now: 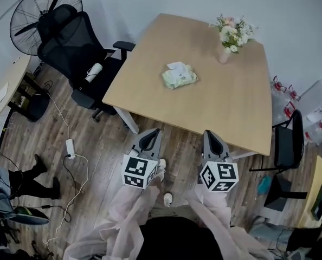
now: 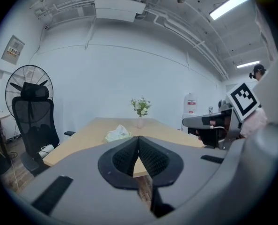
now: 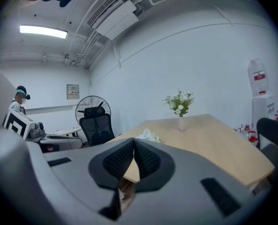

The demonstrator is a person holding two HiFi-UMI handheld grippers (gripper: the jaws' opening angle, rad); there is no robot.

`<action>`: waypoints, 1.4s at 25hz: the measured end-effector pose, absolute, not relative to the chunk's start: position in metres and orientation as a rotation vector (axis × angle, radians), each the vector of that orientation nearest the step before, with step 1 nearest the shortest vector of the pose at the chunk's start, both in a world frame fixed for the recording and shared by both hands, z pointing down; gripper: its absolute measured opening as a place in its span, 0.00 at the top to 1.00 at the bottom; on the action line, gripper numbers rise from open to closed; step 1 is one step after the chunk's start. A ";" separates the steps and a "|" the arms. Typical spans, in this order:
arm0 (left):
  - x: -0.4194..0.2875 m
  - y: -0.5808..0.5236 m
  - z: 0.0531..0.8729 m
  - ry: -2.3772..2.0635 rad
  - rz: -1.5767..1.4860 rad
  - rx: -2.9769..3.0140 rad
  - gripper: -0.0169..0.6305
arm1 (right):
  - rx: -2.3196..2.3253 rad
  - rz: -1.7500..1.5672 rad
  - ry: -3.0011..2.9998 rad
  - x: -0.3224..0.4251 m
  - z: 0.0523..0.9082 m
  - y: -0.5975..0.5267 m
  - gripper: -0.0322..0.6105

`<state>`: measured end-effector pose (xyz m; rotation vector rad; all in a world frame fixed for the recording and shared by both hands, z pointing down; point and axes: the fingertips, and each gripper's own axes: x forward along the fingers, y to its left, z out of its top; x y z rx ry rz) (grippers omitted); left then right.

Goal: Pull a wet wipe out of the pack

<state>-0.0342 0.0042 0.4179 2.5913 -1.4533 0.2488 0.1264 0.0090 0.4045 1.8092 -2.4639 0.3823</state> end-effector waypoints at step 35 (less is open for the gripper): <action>-0.051 -0.241 0.420 -1.294 0.300 2.681 0.96 | 1.867 0.367 -2.404 0.089 0.403 -0.226 0.93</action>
